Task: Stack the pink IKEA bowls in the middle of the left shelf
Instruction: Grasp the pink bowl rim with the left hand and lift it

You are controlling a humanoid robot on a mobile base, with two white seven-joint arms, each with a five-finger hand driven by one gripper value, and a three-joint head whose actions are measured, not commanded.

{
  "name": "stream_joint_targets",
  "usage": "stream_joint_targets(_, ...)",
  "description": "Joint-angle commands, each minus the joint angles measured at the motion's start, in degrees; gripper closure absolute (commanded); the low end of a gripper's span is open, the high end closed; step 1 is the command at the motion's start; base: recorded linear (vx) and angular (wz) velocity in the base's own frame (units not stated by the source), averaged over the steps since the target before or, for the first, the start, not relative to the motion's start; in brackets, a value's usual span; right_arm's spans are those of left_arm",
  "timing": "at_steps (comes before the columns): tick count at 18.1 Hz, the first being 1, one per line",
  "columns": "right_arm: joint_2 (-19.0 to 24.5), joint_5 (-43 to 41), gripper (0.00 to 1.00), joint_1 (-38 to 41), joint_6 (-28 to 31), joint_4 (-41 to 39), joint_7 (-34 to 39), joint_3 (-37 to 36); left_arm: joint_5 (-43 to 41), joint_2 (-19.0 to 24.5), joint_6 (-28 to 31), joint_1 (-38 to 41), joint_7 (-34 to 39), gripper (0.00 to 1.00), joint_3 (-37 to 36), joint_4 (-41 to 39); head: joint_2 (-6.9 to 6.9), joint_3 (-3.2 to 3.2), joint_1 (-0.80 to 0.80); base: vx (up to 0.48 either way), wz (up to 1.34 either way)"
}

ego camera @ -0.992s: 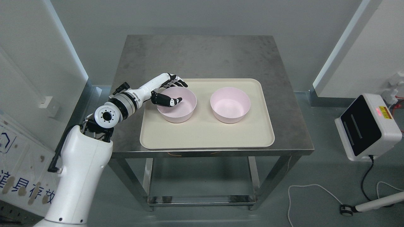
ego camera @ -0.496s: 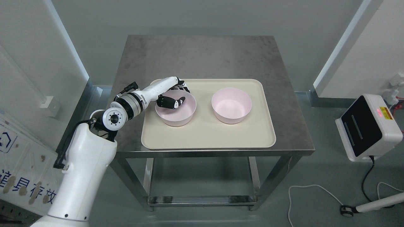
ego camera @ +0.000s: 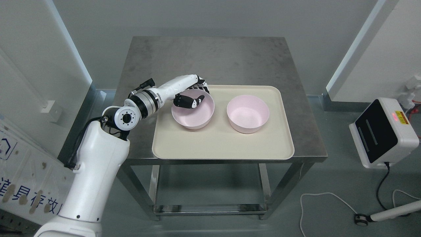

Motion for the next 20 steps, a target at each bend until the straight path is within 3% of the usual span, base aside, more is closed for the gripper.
stream_joint_targets(1,-1.0,0.44,0.0,0.0,0.02,0.0,0.01,-0.53,0.3,-2.81,0.14,-7.59,-1.63,1.0,1.1,0.81,0.0,0.0,0.0,0.0,0.0)
stream_joint_targets(5,-1.0,0.44,0.0,0.0,0.02,0.0,0.01,-0.53,7.15,-2.81,0.23,-11.38,-2.08,1.0,-11.52,-0.07,0.0,0.0,0.0,0.0,0.0)
stream_joint_targets(9,-1.0,0.44,0.0,0.0,0.02,0.0,-0.07,-0.53,6.54,-2.81,2.25,-11.74,-1.2,1.0,-26.03,2.55,0.0,0.0,0.0,0.0,0.0)
stream_joint_targets(13,-1.0,0.44,0.0,0.0,0.02,0.0,-0.07,-0.62,8.11,-2.81,2.78,-11.82,8.88,0.99,-29.57,5.9,0.0,0.0,0.0,0.0,0.0)
stream_joint_targets(20,-1.0,0.44,0.0,0.0,0.02,0.0,-0.07,-0.53,8.21,-2.81,4.01,-11.82,9.79,0.98,-30.28,6.61,0.0,0.0,0.0,-0.001,0.0)
